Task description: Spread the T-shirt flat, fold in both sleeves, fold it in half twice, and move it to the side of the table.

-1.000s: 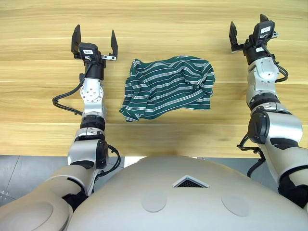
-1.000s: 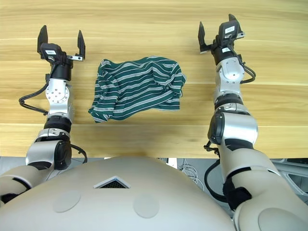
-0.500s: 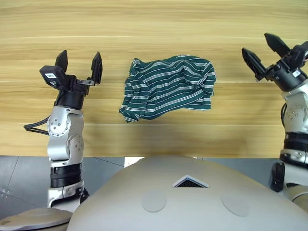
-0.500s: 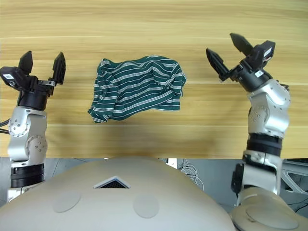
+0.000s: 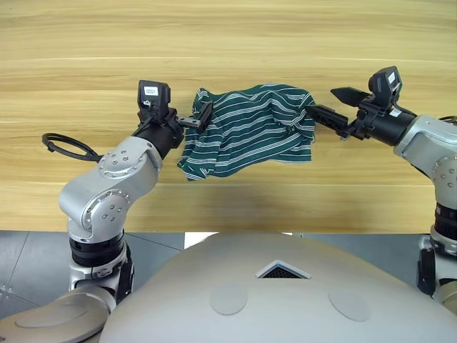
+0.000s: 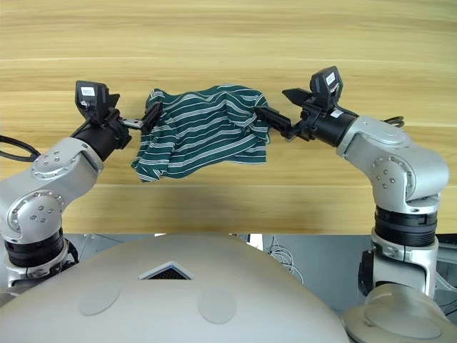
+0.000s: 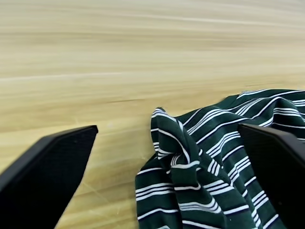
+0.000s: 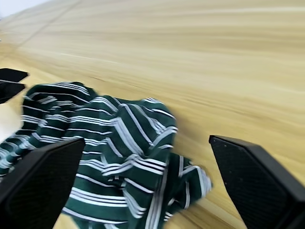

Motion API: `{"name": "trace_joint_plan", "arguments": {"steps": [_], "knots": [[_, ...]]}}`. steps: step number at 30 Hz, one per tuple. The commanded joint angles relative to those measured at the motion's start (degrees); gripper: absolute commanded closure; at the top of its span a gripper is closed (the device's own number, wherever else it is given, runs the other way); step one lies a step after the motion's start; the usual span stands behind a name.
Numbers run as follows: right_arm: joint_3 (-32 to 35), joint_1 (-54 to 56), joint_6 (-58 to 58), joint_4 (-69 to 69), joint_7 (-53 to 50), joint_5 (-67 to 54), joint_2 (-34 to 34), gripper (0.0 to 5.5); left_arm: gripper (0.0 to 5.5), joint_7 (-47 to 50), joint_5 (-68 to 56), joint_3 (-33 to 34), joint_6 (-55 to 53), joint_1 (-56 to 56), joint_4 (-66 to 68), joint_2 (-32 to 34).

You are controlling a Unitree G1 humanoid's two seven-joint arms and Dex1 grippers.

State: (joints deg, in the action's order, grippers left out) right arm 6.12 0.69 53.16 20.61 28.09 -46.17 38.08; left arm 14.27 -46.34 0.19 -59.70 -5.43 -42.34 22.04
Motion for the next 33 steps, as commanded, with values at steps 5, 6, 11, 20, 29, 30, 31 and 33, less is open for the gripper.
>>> {"name": "trace_joint_plan", "arguments": {"steps": [5,6,11,20,29,30,31,33], "knots": [[-3.57,4.46,1.70,-4.59,-1.34,3.95,-3.45,1.09,0.60,-1.85,6.19,-1.66,-1.81,3.00,5.48,-1.29],[-4.09,4.86,2.04,-5.10,-1.53,4.37,-4.03,1.34,0.83,-2.43,6.91,-1.52,-1.55,3.29,6.36,-1.31],[-5.77,6.04,2.48,-6.23,-1.72,6.28,-6.04,2.26,1.70,-5.85,10.08,-0.92,-0.54,5.85,11.71,-1.71],[-6.36,6.59,2.73,-6.89,-1.14,8.73,-7.55,3.72,3.02,-10.46,14.11,-1.10,0.15,6.25,15.86,-2.71],[-5.71,6.92,2.86,-5.70,-1.24,8.81,-8.23,5.28,4.50,-12.86,12.21,1.84,-3.56,4.41,14.68,-5.95],[-5.72,6.94,2.77,-5.47,-1.18,8.87,-8.18,5.47,4.67,-13.14,11.78,2.41,-4.04,4.20,14.72,-6.54],[-5.67,6.97,2.78,-5.22,-1.14,8.85,-8.14,5.50,4.84,-13.39,11.64,2.81,-4.41,4.07,14.64,-6.95],[-5.46,7.03,2.80,-4.74,-1.03,8.77,-8.02,5.50,5.20,-13.70,12.01,3.35,-4.67,3.98,14.37,-7.44]]}}
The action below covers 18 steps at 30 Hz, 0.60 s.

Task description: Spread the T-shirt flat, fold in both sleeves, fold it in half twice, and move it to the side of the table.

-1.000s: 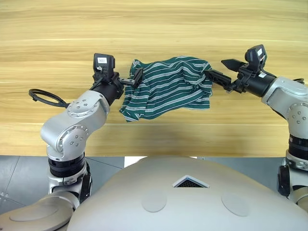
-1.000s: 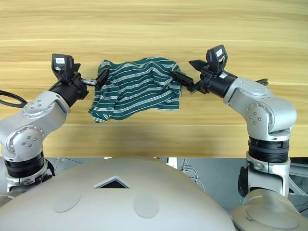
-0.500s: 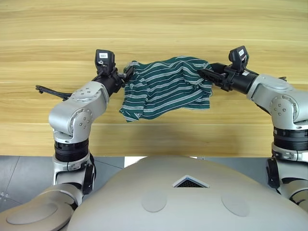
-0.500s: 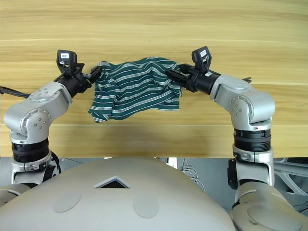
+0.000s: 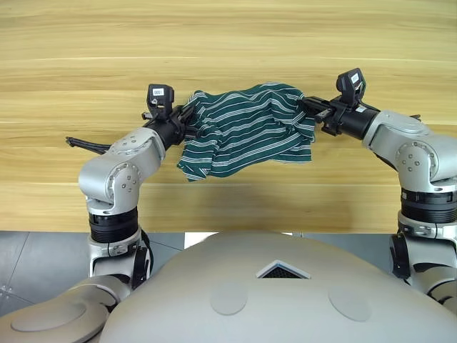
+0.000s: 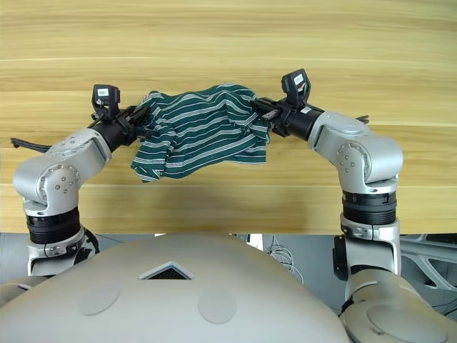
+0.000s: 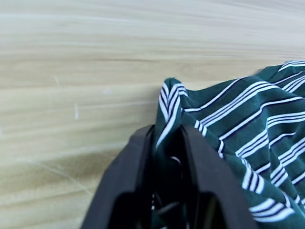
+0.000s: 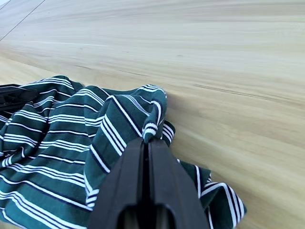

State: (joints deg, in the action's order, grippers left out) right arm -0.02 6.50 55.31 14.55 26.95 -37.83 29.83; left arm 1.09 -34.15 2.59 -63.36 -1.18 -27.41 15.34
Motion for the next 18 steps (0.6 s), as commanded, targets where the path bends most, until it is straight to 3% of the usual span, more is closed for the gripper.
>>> {"name": "trace_joint_plan", "arguments": {"steps": [1,6,11,15,18], "knots": [[0.74,1.22,0.59,1.47,0.20,0.42,0.27,5.50,5.37,-0.53,0.42,1.03,-0.73,-0.22,-0.54,-0.68],[0.51,1.03,-0.76,1.62,1.22,1.35,1.01,5.50,5.46,-1.59,1.63,2.57,1.14,0.34,-1.66,-0.18],[1.37,1.97,-9.19,0.19,8.81,4.86,5.68,5.50,5.46,-5.36,-0.64,9.42,3.05,2.26,-5.00,3.09],[10.59,17.15,-18.90,-2.65,17.49,3.24,12.63,5.50,5.46,-15.62,-5.01,18.56,6.51,12.90,-8.24,15.90],[15.45,22.73,-23.41,1.95,21.79,0.03,15.08,5.50,5.46,-18.70,-7.82,22.11,10.52,22.49,-9.78,20.38]]}}
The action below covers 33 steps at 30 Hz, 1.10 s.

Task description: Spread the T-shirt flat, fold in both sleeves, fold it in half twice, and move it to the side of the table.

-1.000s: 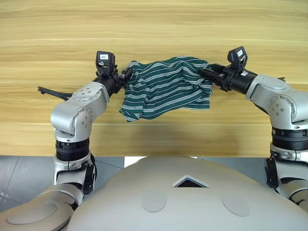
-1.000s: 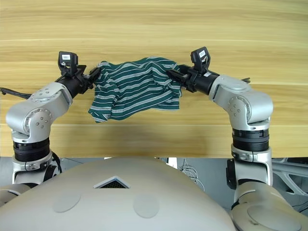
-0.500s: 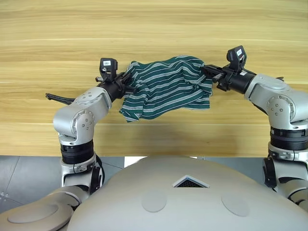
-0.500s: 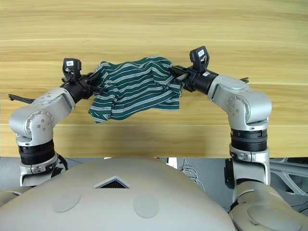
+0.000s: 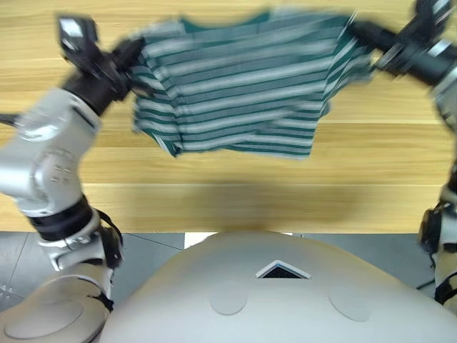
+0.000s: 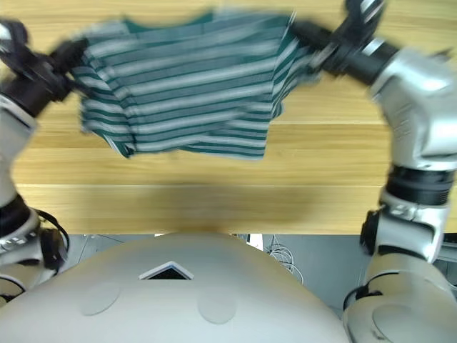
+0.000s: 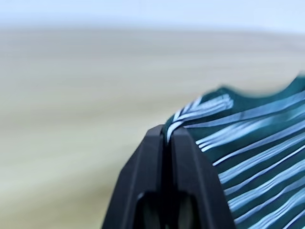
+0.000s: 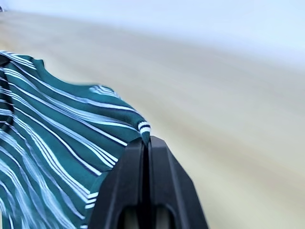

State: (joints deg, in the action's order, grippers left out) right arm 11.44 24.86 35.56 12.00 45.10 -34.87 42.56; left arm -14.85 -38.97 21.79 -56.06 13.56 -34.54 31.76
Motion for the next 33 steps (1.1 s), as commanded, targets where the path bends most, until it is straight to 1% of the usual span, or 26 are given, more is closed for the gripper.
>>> {"name": "trace_joint_plan", "arguments": {"steps": [1,3,5,7,8,10,12,13,14,15,16,17,19,20,23,25,28,33], "knots": [[5.18,5.24,-4.62,6.22,4.73,-4.21,2.93,5.50,5.46,-3.64,-4.54,3.43,4.19,9.42,-5.06,5.15],[7.96,5.25,-6.30,8.80,6.48,-6.12,4.23,5.50,5.46,-5.52,-7.47,4.19,6.08,8.99,-12.81,7.22],[10.08,3.67,-7.62,9.27,8.18,-6.94,5.03,5.50,5.46,-5.49,-9.81,4.37,7.96,7.66,-17.85,6.87],[7.25,4.79,-8.20,6.86,8.22,-5.20,4.50,5.50,5.46,-5.76,-9.33,1.24,9.19,9.06,-15.27,6.34],[4.15,6.97,-8.39,4.58,7.92,-3.47,3.52,5.50,5.46,-6.49,-7.66,-1.89,9.72,10.98,-11.35,6.55],[-2.72,14.09,-9.33,-3.42,7.37,0.85,-0.16,5.50,5.46,-9.00,-2.14,-9.47,11.87,17.39,0.75,6.85],[-8.35,26.82,-14.60,-20.93,5.61,8.47,-5.63,5.50,5.46,-14.29,7.21,-17.50,18.80,29.44,22.25,6.51],[-9.62,38.49,-19.82,-38.24,0.82,13.37,-9.61,5.50,5.46,-15.58,14.29,-21.08,26.02,41.50,43.22,5.18],[-10.56,48.10,-24.50,-52.67,-4.32,17.54,-12.70,5.50,5.46,-15.60,20.18,-23.63,32.53,51.73,60.92,4.17],[-10.99,56.13,-28.02,-64.51,-10.33,20.67,-15.06,5.50,5.46,-12.83,24.52,-24.88,37.17,60.86,75.98,3.53],[-11.51,62.85,-30.66,-73.08,-16.70,23.43,-16.68,5.50,5.46,-7.28,28.94,-26.40,40.80,68.28,87.68,3.78],[-11.57,67.38,-32.07,-77.47,-20.88,24.76,-17.39,5.50,5.46,-2.40,32.58,-28.09,43.66,72.91,94.03,4.46],[-10.20,74.23,-34.04,-81.34,-24.74,24.77,-18.12,5.50,5.46,4.38,35.16,-28.31,47.00,79.01,100.12,5.39],[-9.57,76.05,-34.59,-82.00,-25.15,24.51,-18.27,5.50,5.46,6.07,35.39,-28.10,47.79,80.58,101.25,5.65],[-9.93,78.01,-35.53,-83.57,-23.90,25.38,-19.46,5.50,5.46,6.17,35.66,-27.83,49.99,83.77,103.85,6.09],[-10.69,76.37,-35.75,-84.99,-23.03,26.51,-20.76,5.50,5.46,5.20,36.07,-27.78,50.98,84.23,105.56,5.98],[-10.94,70.89,-36.18,-87.80,-20.77,28.77,-22.02,5.50,5.46,1.64,38.22,-28.24,53.18,82.63,108.69,2.76],[-7.85,65.65,-37.23,-89.97,-18.55,30.57,-23.67,5.50,5.46,-3.65,41.53,-27.09,56.26,79.30,111.60,-0.57]]}}
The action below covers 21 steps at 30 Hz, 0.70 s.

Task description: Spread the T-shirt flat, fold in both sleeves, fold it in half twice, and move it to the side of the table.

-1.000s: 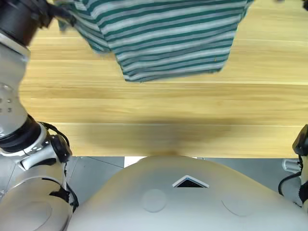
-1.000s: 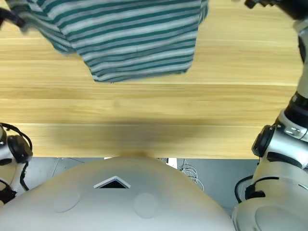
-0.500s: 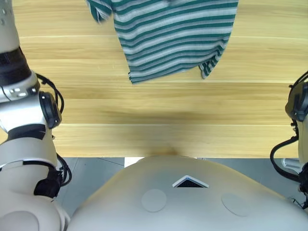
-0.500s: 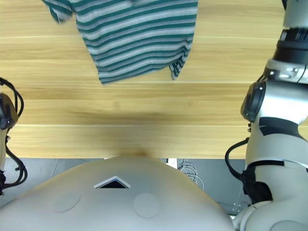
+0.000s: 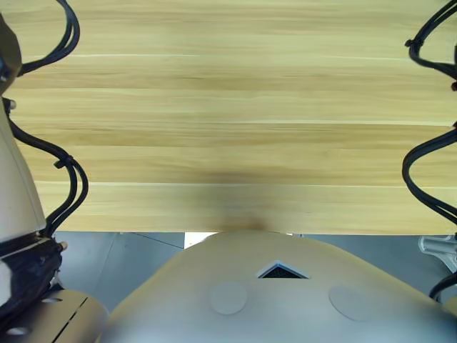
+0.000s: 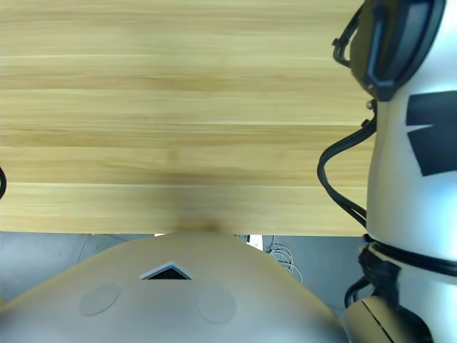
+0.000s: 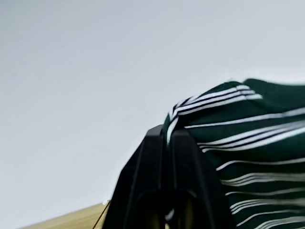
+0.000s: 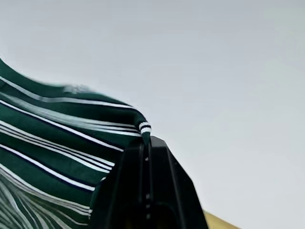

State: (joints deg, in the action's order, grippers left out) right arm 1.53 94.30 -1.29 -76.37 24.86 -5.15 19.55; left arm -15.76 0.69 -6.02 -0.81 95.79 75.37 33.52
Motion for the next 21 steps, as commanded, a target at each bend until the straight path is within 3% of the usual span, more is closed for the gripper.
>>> {"name": "trace_joint_plan", "arguments": {"steps": [1,6,9,12,15,18,21], "knots": [[2.77,-5.55,-0.54,-1.69,2.62,0.90,-0.79,5.50,5.46,-3.57,2.29,0.86,1.36,-4.46,1.86,-3.10],[4.84,-14.25,-2.65,-1.47,9.23,1.60,-1.67,5.50,5.46,-10.35,3.87,1.28,3.73,-13.88,1.60,-6.05],[5.50,-20.64,-5.06,-0.58,16.25,1.30,-2.07,5.50,5.46,-25.97,3.78,-0.33,7.88,-23.31,-1.63,-7.05],[6.21,-26.27,-8.93,2.33,28.21,-0.73,-1.43,5.50,5.46,-50.30,-6.23,3.08,5.31,-34.84,-17.22,-3.27],[6.38,-32.71,-12.69,8.07,43.31,-3.47,1.31,5.50,5.46,-59.80,-13.34,4.33,-1.67,-47.57,-37.73,0.49],[4.73,-43.66,-10.87,24.79,61.38,-9.65,7.13,5.50,5.46,-61.85,-19.74,6.14,-8.46,-60.61,-59.26,3.70],[-2.75,-65.97,-6.56,55.87,67.63,-22.13,21.33,5.50,5.46,-63.39,-25.71,9.66,-12.79,-75.49,-77.67,8.56]]}}
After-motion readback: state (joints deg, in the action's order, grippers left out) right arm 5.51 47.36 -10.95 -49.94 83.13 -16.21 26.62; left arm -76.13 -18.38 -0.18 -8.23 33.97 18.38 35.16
